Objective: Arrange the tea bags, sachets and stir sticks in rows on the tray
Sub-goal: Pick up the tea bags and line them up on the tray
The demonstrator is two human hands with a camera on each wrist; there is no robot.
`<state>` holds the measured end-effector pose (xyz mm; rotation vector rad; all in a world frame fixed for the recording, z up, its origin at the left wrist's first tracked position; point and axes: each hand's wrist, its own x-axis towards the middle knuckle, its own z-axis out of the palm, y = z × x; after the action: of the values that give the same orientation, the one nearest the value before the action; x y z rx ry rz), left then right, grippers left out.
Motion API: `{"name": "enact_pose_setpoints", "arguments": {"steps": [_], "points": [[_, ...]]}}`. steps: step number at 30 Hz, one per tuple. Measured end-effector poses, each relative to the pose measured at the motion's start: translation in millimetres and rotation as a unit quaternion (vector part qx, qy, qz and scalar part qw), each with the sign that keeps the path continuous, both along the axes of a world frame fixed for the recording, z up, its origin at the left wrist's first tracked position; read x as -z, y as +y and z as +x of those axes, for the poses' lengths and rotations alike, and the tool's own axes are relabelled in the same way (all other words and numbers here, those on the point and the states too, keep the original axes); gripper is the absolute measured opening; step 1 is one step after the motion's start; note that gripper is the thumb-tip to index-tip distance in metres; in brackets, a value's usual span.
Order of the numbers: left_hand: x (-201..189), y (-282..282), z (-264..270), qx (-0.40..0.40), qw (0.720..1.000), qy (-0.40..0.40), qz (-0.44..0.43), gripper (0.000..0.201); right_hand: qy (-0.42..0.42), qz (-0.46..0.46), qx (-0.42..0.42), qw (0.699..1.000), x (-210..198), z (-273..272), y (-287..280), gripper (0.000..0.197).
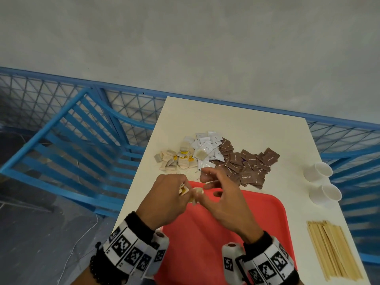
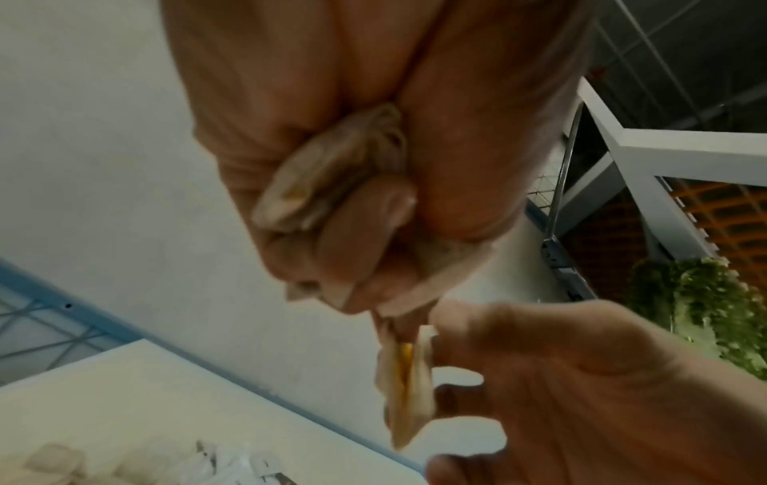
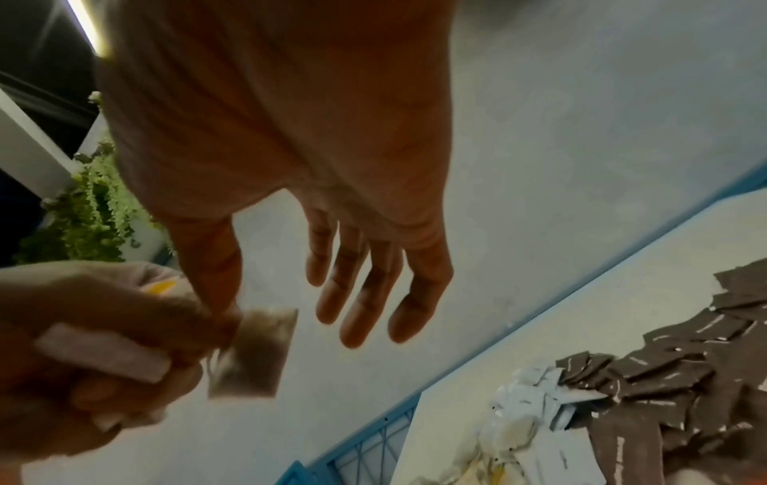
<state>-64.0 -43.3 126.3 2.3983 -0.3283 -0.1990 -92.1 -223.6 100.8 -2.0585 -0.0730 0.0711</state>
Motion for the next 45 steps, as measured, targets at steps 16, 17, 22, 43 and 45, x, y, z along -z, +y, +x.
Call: {"name": "enact_pose_setpoints", "arguments": {"steps": [16,17,22,43,45], "points": [[-25.3,13.0,13.0,0.101,0.994,-0.019,-0.023,0.014,-0.034,-0.011,-0.069,0.997,-4.5,-0.7,2.2,0.008],[-26.0,14.8,13.0,0.068,0.995,-0.013,-0.067,0.013,-0.008,0.055,-0.041,0.998,-9.0,-0.3,2.9,0.006],[-16.3,15.6,4.3,-0.009,0.972,0.018,-0.233,0.009,0.039,0.218,0.014,0.975,-19.9,1.5,4.9,0.013],[-4.7,36.3,19.5,-0.025,0.966,0.035,-0.254,0.010,-0.015,0.091,-0.044,0.995,-23.6,24.6,25.9,0.024],[5.1,39.9,20.0,-0.040,0.963,0.072,-0.256,0.010,0.006,0.098,-0.028,0.995,-16.8,30.4,26.9,0.028]]}}
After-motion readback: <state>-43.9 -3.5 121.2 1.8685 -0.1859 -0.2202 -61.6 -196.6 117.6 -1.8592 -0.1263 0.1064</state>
